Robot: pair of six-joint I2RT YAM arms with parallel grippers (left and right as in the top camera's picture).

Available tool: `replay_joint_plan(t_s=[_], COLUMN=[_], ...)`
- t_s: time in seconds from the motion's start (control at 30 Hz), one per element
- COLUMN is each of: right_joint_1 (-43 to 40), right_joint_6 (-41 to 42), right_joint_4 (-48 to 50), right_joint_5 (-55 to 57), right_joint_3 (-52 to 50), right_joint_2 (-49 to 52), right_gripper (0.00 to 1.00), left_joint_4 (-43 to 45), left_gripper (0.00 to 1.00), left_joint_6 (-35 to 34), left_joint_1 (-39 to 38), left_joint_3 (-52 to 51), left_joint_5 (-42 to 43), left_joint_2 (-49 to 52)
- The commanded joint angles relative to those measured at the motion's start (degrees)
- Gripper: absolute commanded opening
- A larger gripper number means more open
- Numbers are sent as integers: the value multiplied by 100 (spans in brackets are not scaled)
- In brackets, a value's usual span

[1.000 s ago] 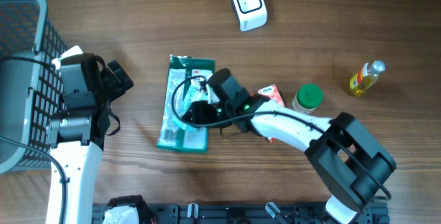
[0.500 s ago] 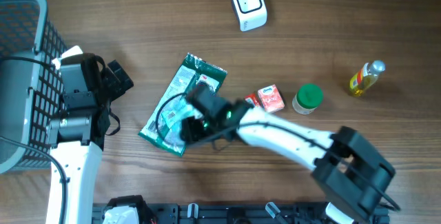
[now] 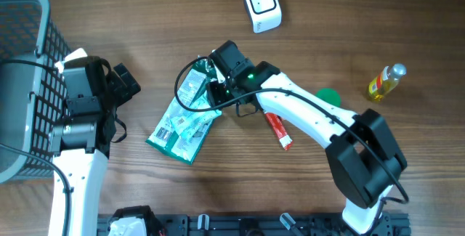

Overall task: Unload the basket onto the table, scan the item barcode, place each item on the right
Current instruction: 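Lift the light-green packet up to the white scanner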

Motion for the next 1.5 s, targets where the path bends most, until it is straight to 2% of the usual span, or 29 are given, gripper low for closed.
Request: replay_joint_plan(t_s=[0.0, 0.37, 0.47, 0.93, 1.03, 1.13, 1.27, 1.3, 1.4, 1.43, 1.47], right_joint_1=[13, 35, 50, 94, 94, 92, 37, -50, -61, -63, -63], right_joint_6=[-92, 208, 201, 188, 201, 192, 179, 96, -184, -258, -245], right_joint_4=[46, 87, 243, 297, 885, 1375, 1384, 1458, 1432, 1434, 1436], right_joint_5=[-409, -586, -1329, -1320, -1322, -1318, -1832, -1945, -1700, -1659, -1663], right_joint_3=[4, -74, -76, -151, -581, -914, -890, -881, -881, -881, -881], right_joint_2=[282, 586, 807, 822, 824, 826, 789, 511, 42, -186, -293], right_gripper=[52, 52, 55, 53, 53, 43, 40, 37, 16, 4, 4], left_joint_4=[17, 15, 15, 17, 17, 17, 17, 17, 17, 17, 17], left_gripper=[100, 100, 100, 100, 100, 100, 100, 100, 100, 100, 100], left_joint_6=[50, 50, 50, 50, 50, 50, 50, 50, 50, 50, 50], left_joint_1=[22, 22, 22, 22, 22, 22, 22, 22, 22, 22, 22], left_joint_3=[48, 48, 48, 48, 48, 48, 48, 48, 48, 48, 48], left_joint_5=[-72, -72, -72, -72, -72, -72, -72, -72, -72, -72, -72], left_joint_2=[-15, -15, -15, -15, -15, -15, -15, -15, -15, -15, -15])
